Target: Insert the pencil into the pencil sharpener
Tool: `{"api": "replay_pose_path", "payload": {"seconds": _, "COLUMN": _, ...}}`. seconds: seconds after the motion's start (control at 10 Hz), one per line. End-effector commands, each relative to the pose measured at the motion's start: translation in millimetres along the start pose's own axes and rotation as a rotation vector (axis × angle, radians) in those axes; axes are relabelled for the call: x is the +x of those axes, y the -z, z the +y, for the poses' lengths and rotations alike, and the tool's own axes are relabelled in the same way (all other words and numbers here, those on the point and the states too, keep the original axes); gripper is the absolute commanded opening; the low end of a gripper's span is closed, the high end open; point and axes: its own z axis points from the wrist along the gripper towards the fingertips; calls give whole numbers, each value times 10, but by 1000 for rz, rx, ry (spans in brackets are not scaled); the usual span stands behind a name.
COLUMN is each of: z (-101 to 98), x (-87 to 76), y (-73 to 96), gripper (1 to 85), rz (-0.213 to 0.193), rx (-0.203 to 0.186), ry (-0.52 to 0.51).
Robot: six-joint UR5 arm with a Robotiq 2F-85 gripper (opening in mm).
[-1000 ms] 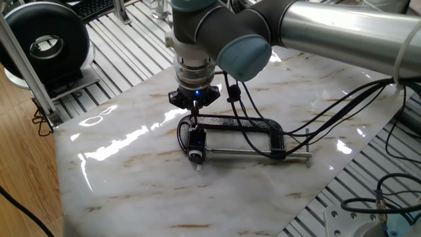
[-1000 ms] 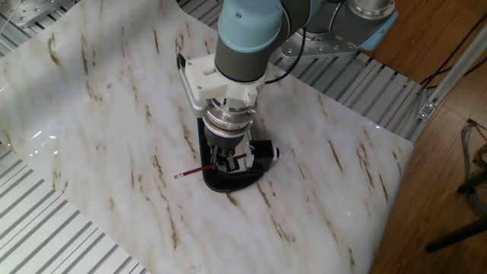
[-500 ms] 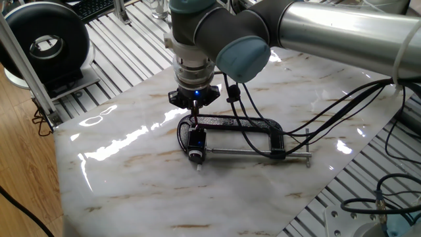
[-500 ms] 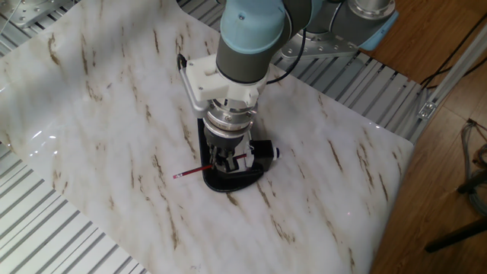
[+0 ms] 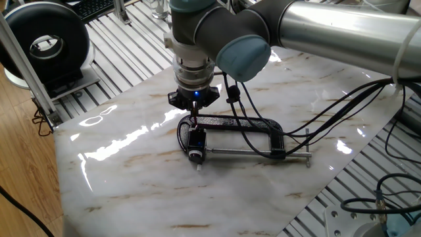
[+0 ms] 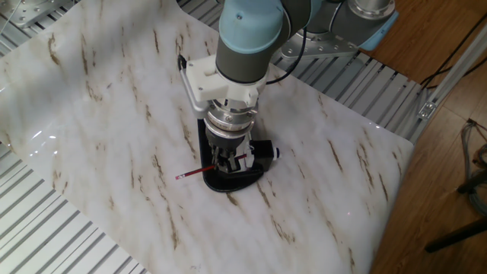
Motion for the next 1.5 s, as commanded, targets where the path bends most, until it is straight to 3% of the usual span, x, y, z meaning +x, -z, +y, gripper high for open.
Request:
{"api": "replay_pose_path", "payload": {"seconds": 0.0, "z": 53, "x": 26, "y": 9, "gripper": 10, "rz": 14, "rx": -23, "ry": -8}}
{"api": "replay_pose_path", "payload": {"seconds": 0.6, "z": -64, "x": 37, "y": 3, "gripper": 10, "rz": -4, "rx": -46, "ry": -11}}
{"api": "replay_pose_path", "payload": {"seconds": 1.4, "z": -76, "x": 194, "y": 56, "gripper": 10, "rz": 10, "rx": -31, "ry": -12}}
